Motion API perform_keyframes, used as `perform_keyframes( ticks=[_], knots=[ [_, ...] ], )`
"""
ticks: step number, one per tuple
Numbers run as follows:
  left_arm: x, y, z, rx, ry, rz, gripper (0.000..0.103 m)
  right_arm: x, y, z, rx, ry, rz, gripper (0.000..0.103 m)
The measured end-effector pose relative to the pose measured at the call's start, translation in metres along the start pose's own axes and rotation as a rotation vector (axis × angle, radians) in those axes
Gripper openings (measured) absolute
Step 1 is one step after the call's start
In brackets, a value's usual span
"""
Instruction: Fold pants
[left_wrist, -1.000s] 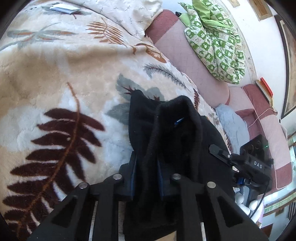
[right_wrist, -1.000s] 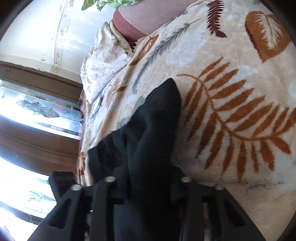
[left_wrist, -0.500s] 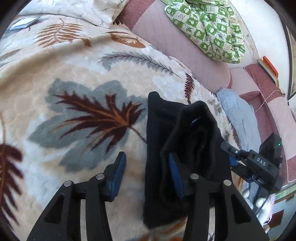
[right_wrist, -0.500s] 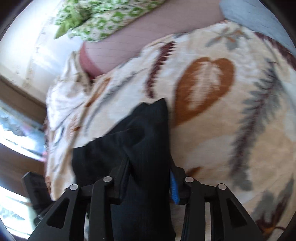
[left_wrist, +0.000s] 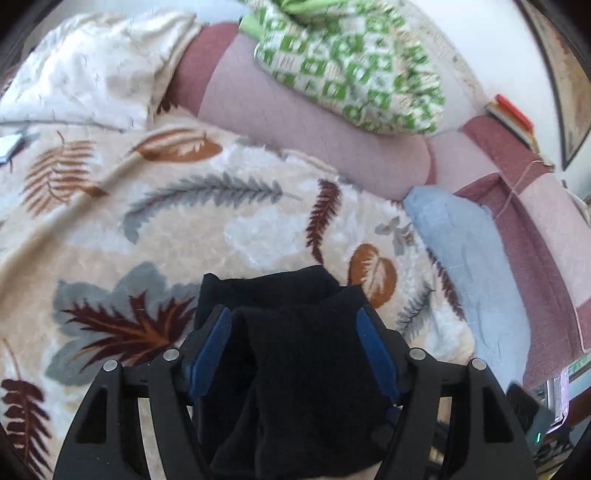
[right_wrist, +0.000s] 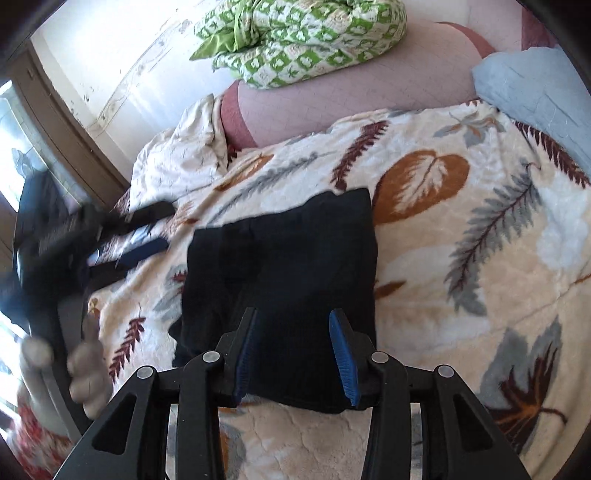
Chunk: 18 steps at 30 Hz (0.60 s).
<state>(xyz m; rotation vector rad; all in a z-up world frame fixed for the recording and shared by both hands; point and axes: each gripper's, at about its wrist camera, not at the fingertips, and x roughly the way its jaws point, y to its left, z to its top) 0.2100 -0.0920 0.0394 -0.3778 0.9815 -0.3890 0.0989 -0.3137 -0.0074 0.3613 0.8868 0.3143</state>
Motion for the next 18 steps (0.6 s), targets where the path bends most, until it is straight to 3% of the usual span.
perform_keyframes(
  ticks=[5, 10, 15, 18],
  knots=[
    [0.048, 0.029, -0.003, -0.108, 0.122, 0.072, 0.07, 0.007, -0.01, -0.002, -0.01, 0.011, 0.038, 0.048],
    [0.041, 0.035, -0.007, -0.139, 0.115, 0.059, 0.07, 0.003, -0.013, -0.005, -0.004, -0.023, 0.061, 0.054],
    [-0.017, 0.016, -0.006, -0.019, -0.022, 0.131, 0.07, -0.039, -0.002, -0.008, -0.042, -0.174, -0.058, 0.054],
    [-0.075, -0.002, -0.025, 0.086, -0.192, 0.205, 0.07, -0.069, 0.011, -0.014, -0.096, -0.299, -0.184, 0.059]
  ],
)
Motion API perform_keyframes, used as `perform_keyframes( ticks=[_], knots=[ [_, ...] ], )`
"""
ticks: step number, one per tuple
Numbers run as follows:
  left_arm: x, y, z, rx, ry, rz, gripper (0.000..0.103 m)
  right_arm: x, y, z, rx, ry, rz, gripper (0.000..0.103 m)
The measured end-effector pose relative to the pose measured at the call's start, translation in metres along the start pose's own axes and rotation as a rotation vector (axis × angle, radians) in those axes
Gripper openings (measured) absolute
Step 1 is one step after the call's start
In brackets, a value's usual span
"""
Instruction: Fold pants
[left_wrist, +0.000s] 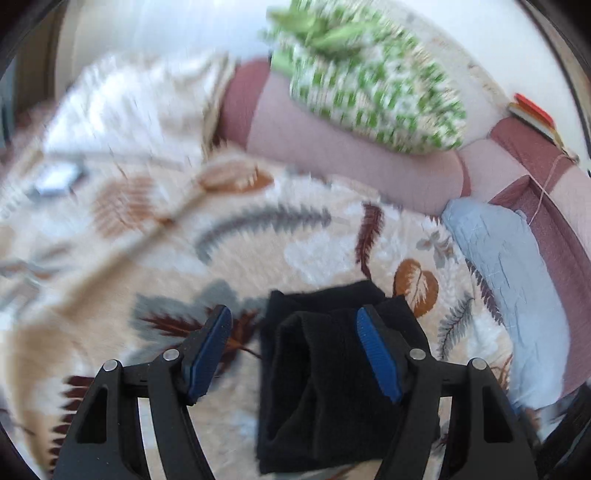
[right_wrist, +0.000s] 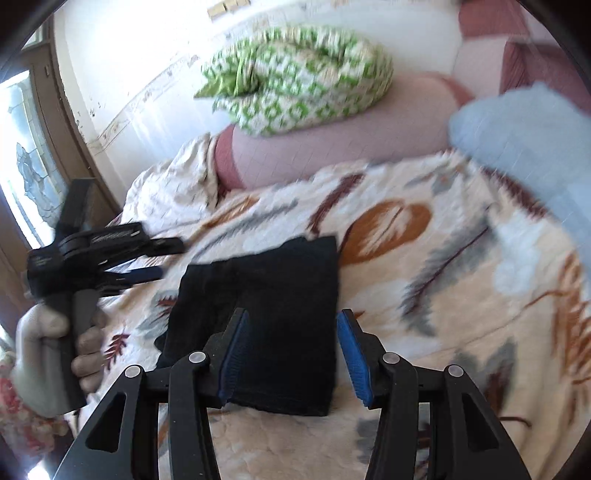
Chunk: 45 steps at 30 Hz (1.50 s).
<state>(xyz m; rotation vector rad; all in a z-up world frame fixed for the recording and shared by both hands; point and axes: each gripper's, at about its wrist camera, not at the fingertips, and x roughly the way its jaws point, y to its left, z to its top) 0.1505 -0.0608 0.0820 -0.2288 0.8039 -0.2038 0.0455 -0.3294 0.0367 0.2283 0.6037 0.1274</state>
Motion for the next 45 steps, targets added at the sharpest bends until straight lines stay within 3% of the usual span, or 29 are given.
perform_keyframes(
  ticks=[2, 4, 7, 9, 11, 17, 20, 26, 32, 45],
  knots=[
    [-0.046, -0.002, -0.015, 0.036, -0.133, 0.081, 0.081, -0.02, 0.009, -0.001, -0.05, -0.096, -0.103, 0.071],
    [-0.084, -0.004, -0.033, 0.048, -0.263, 0.181, 0.095, -0.035, 0.013, -0.004, -0.048, -0.175, -0.155, 0.094],
    [-0.133, -0.009, -0.067, 0.053, -0.447, 0.247, 0.103, -0.047, 0.011, -0.013, 0.007, -0.206, -0.171, 0.099],
    [-0.148, -0.011, -0.081, 0.041, -0.488, 0.262, 0.103, -0.044, 0.01, -0.017, 0.025, -0.149, -0.145, 0.099],
    [-0.15, -0.017, -0.089, 0.05, -0.475, 0.288, 0.103, -0.041, 0.016, -0.023, 0.005, -0.12, -0.143, 0.099],
    [-0.132, -0.037, -0.112, 0.147, -0.329, 0.322, 0.103, -0.034, 0.041, -0.037, -0.112, -0.085, -0.127, 0.099],
    [-0.117, -0.04, -0.123, 0.153, -0.24, 0.293, 0.103, -0.029, 0.043, -0.039, -0.112, -0.045, -0.118, 0.099],
    [-0.092, -0.043, -0.139, 0.177, -0.13, 0.337, 0.103, -0.018, 0.034, -0.056, -0.047, 0.069, -0.135, 0.099],
    [-0.084, -0.048, -0.145, 0.196, -0.076, 0.309, 0.103, -0.009, 0.016, -0.06, 0.053, 0.137, -0.145, 0.099],
    [-0.07, -0.05, -0.155, 0.214, 0.006, 0.265, 0.103, 0.0, 0.027, -0.066, -0.008, 0.169, -0.158, 0.099]
  ],
)
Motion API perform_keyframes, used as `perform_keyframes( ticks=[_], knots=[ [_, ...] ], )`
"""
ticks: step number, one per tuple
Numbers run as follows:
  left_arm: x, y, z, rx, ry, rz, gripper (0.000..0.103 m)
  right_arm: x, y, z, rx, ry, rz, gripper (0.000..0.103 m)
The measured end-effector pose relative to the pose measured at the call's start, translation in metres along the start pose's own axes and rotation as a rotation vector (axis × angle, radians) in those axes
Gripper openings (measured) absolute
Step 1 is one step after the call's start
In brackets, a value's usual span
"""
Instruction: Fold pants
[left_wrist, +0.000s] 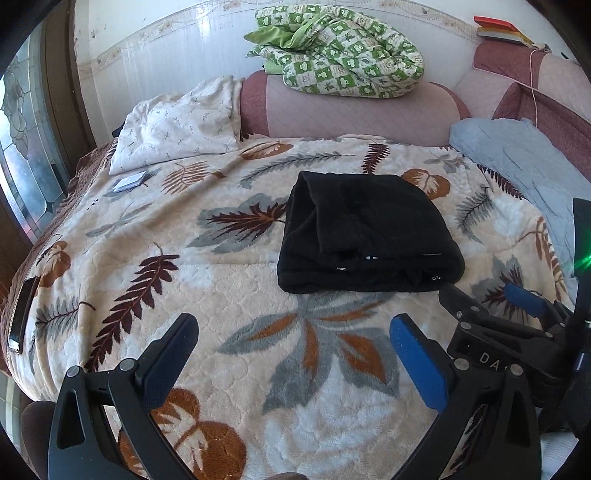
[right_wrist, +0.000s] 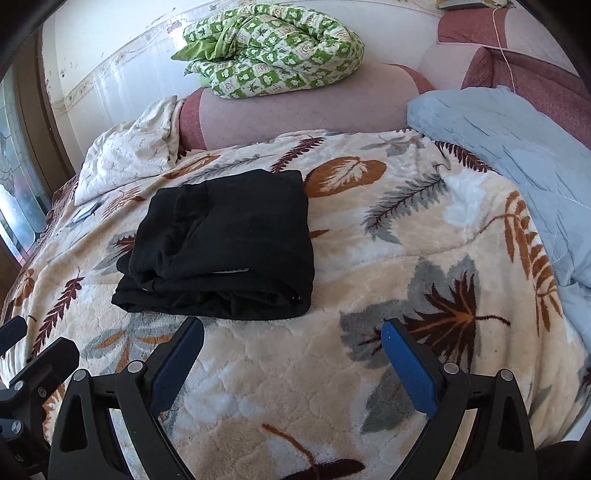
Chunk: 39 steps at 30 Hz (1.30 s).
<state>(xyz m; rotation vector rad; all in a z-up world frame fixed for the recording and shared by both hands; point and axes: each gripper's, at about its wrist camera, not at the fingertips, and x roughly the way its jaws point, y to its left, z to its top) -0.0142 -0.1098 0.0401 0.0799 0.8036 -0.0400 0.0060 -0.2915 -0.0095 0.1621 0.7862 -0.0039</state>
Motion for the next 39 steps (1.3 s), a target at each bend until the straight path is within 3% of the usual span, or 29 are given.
perform_keyframes(
  ticks=[39],
  knots=[
    [0.018, -0.003, -0.009, 0.005, 0.086, -0.036, 0.103, 0.017, 0.002, -0.006, -0.003, 0.058, -0.007, 0.099]
  ],
)
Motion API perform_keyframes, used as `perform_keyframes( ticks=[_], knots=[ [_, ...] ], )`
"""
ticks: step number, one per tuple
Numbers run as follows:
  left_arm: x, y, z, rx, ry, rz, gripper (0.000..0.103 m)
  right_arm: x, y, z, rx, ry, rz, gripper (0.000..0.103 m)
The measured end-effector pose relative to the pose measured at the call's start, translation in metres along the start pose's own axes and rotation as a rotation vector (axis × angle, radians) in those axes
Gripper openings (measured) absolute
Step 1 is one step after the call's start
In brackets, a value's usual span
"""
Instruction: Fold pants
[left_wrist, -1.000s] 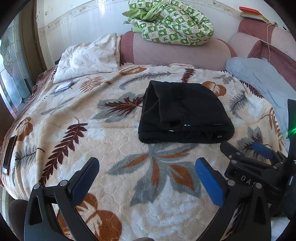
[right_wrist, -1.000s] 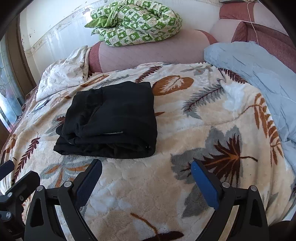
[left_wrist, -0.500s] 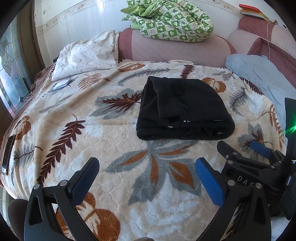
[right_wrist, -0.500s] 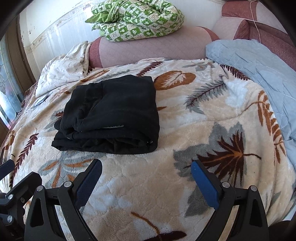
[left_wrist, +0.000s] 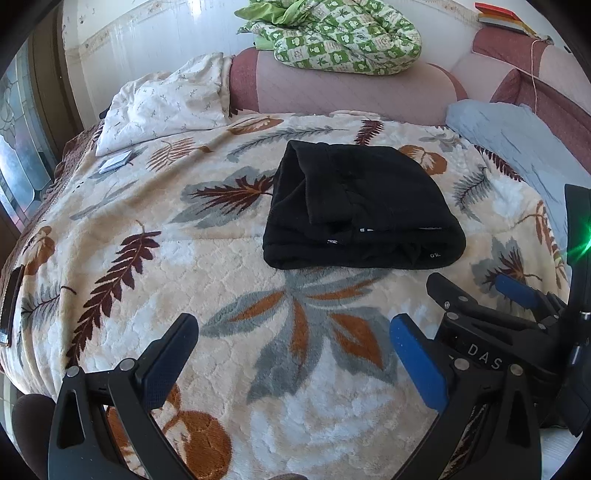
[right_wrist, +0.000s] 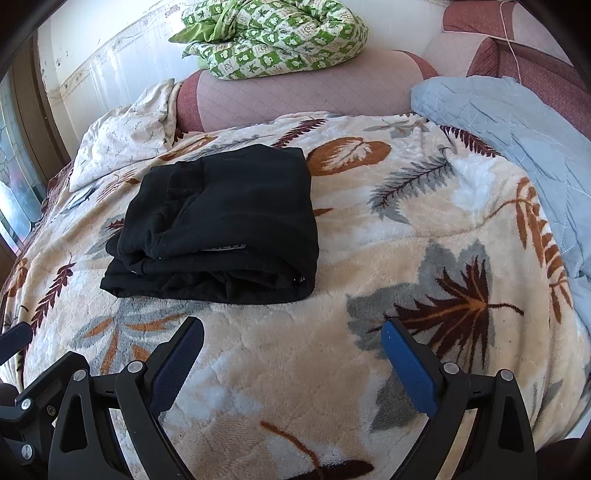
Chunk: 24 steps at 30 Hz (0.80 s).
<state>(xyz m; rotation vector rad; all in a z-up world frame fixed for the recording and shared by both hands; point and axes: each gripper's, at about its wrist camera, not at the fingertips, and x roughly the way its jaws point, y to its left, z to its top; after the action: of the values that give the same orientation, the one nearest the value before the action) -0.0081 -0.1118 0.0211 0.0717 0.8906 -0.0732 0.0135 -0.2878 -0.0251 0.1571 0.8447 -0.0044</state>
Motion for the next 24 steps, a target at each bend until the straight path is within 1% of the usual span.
perform_keyframes(
  ticks=[7, 24],
  knots=[
    [0.0053, 0.0005, -0.0024, -0.01, 0.024, -0.005, 0.103, 0.0029, 0.0011, -0.001, -0.011, 0.01, 0.0, 0.099],
    [0.0089, 0.0019, -0.0047, -0.015, 0.047, -0.011, 0.103, 0.0055, 0.0033, -0.0034, -0.025, 0.018, 0.001, 0.099]
  ],
)
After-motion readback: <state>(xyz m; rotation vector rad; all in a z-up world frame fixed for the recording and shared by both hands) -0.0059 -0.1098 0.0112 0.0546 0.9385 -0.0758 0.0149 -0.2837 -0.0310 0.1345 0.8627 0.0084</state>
